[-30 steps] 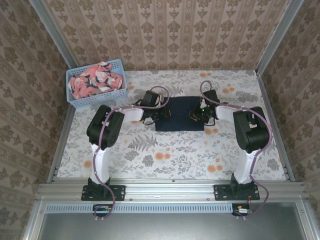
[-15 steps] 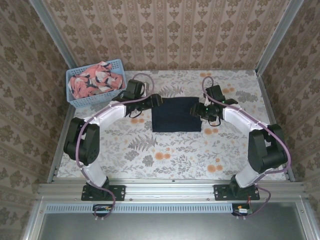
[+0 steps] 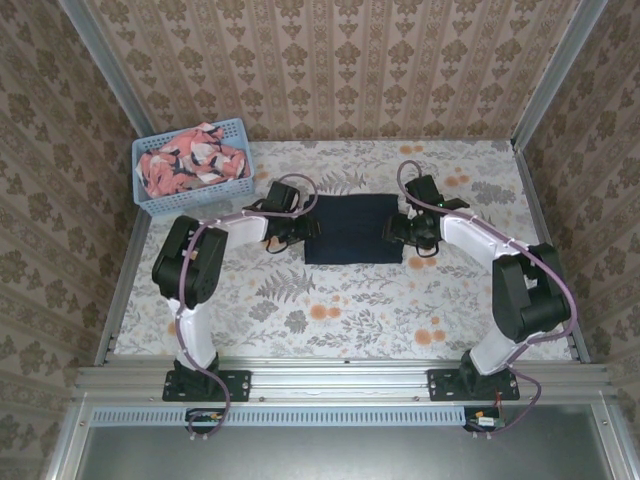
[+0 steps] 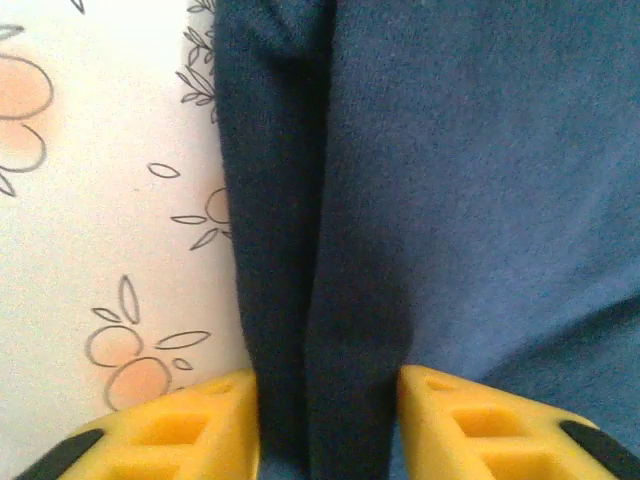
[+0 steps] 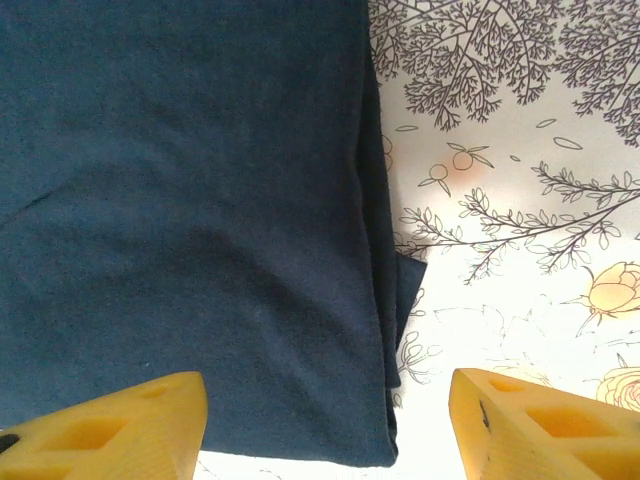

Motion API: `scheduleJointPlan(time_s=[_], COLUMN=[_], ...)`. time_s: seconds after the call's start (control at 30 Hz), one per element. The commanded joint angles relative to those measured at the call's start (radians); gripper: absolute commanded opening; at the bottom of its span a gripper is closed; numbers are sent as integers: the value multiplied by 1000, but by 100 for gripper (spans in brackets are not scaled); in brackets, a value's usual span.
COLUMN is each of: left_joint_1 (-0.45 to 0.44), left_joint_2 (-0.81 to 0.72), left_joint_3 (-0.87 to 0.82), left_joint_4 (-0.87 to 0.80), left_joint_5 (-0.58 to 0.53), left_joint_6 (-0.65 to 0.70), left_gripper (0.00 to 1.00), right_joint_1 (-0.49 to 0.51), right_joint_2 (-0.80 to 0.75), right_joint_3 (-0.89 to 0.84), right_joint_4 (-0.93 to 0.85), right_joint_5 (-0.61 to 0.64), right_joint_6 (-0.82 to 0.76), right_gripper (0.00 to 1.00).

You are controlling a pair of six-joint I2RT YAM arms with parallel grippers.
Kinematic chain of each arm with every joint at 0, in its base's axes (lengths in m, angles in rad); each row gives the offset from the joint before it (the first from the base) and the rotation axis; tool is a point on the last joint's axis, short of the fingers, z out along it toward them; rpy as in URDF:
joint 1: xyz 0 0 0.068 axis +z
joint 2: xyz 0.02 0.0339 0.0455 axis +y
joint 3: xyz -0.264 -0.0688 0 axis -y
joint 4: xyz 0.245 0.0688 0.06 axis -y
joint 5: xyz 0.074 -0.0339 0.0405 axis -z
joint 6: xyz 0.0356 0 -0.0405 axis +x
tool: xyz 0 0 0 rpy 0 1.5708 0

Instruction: Fold and stack the mixed laundry pile

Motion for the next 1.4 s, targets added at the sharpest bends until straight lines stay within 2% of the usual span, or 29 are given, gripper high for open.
scheduleJointPlan(time_s=[0.0,0.17,0.27,0.37,0.4,0.43,0.47,0.5,0.53,0.67,0.8,0.93,1.1,1.23,1.3,1.37], left_joint_1=[-63,-145,-192,-243,-259,-273,-279,-282,-277,-203,-75,33,162,226,244,253], left_joint_2=[75,139,185,239,262,279,282,274,252,92,-112,-274,-377,-434,-460,-486], left_joint_3=[38,111,162,214,242,264,272,263,240,88,-56,-63,-32,-59,-85,-111], left_joint_4=[65,134,201,309,326,342,353,361,356,305,168,-26,-113,-92,-81,-72], left_joint_5=[73,92,75,74,86,104,112,112,104,52,-13,-106,-141,-116,-112,-111], left_joint_6=[-38,-121,-208,-319,-350,-376,-396,-403,-396,-320,-170,26,142,133,122,110], left_gripper=[25,11,8,10,16,31,49,86,100,100,100,100,100,100,100,100], right_joint_1=[2,-6,-24,-40,-41,-41,-39,-38,-32,19,69,46,-8,-108,-174,-211], right_joint_2=[-73,-135,-153,-153,-153,-153,-151,-150,-147,-110,-15,90,218,311,354,397], right_joint_3=[-15,-26,-34,-46,-52,-56,-56,-57,-57,-34,23,18,84,182,251,338], right_joint_4=[-53,-76,-89,-89,-82,-75,-71,-63,-58,-51,-85,-72,-68,-115,-141,-203], right_joint_5=[41,87,92,95,92,81,70,59,53,62,146,259,281,297,206,214], right_joint_6=[-25,-44,-54,-54,-53,-48,-46,-39,-36,-20,35,74,44,-37,-85,-126], right_gripper=[65,64,64,64,64,64,64,64,64,66,70,71,70,71,68,69])
